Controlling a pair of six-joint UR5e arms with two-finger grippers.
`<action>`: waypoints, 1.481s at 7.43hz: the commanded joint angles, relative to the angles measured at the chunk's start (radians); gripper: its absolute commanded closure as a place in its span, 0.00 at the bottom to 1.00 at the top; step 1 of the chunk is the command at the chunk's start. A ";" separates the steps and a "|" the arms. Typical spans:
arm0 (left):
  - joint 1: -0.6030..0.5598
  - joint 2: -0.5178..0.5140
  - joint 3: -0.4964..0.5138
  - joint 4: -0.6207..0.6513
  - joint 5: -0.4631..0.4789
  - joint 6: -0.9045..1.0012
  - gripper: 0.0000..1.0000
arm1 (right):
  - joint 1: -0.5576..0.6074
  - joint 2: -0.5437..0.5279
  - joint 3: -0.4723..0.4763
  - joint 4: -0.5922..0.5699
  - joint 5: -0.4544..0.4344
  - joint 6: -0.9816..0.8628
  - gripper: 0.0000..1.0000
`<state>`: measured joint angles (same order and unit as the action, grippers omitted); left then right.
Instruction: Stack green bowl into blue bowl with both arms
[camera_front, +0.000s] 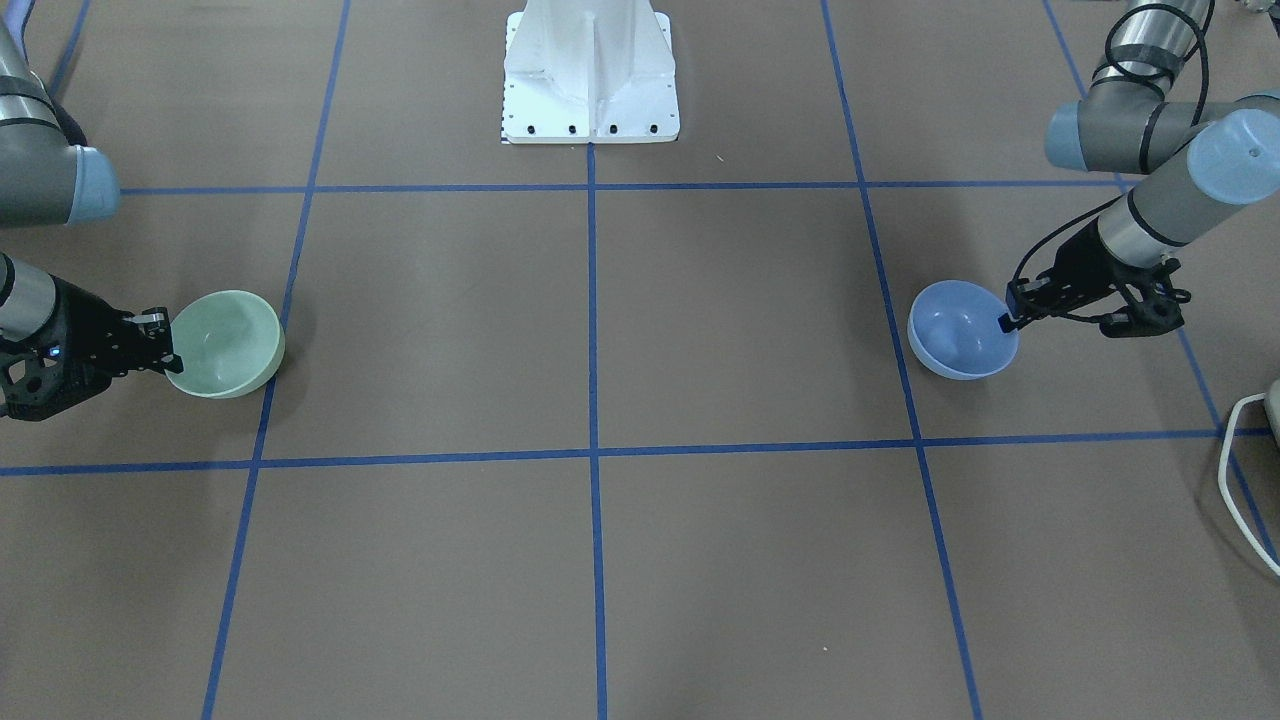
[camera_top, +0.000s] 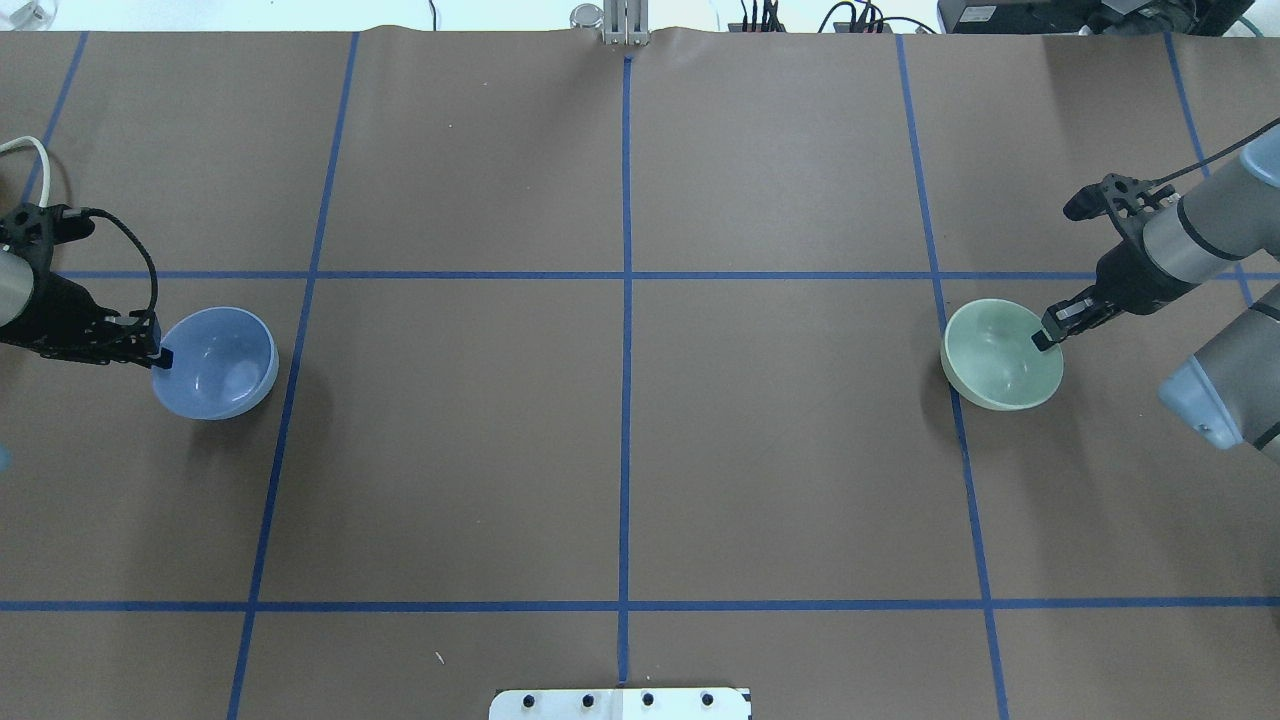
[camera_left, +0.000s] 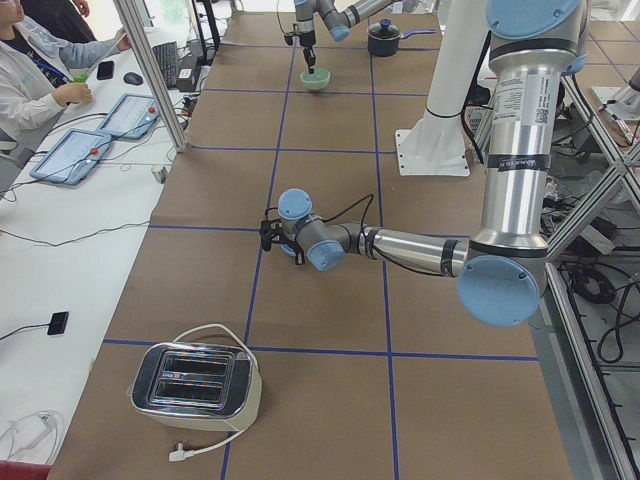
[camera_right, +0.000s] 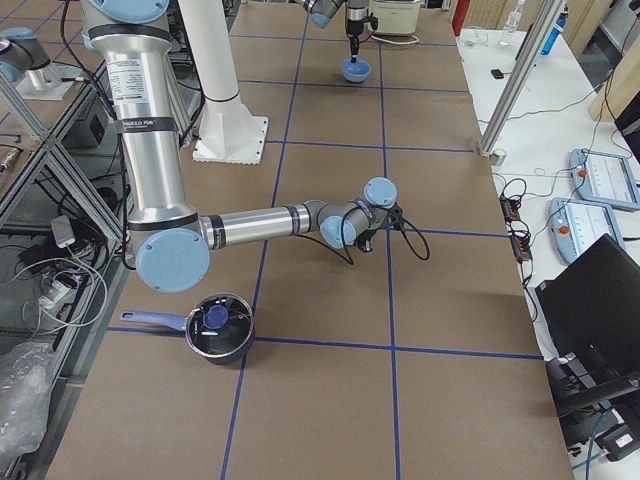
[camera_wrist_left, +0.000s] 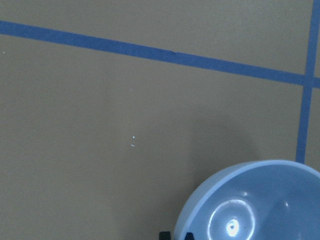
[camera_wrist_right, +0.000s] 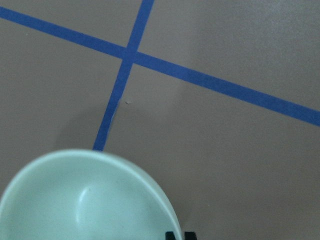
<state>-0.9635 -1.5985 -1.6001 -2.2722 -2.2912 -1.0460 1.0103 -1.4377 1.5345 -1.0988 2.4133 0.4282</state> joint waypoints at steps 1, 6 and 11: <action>0.000 0.000 -0.003 -0.003 -0.001 -0.003 0.91 | 0.001 0.002 0.004 0.000 0.001 0.000 1.00; 0.000 -0.030 -0.078 0.011 -0.008 -0.152 0.93 | 0.034 0.029 0.012 -0.003 0.023 0.004 1.00; 0.171 -0.350 -0.170 0.351 0.121 -0.408 0.93 | 0.021 0.207 0.022 -0.116 0.029 0.120 1.00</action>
<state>-0.8771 -1.8521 -1.7650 -1.9983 -2.2428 -1.3780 1.0475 -1.2782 1.5546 -1.1928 2.4451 0.4917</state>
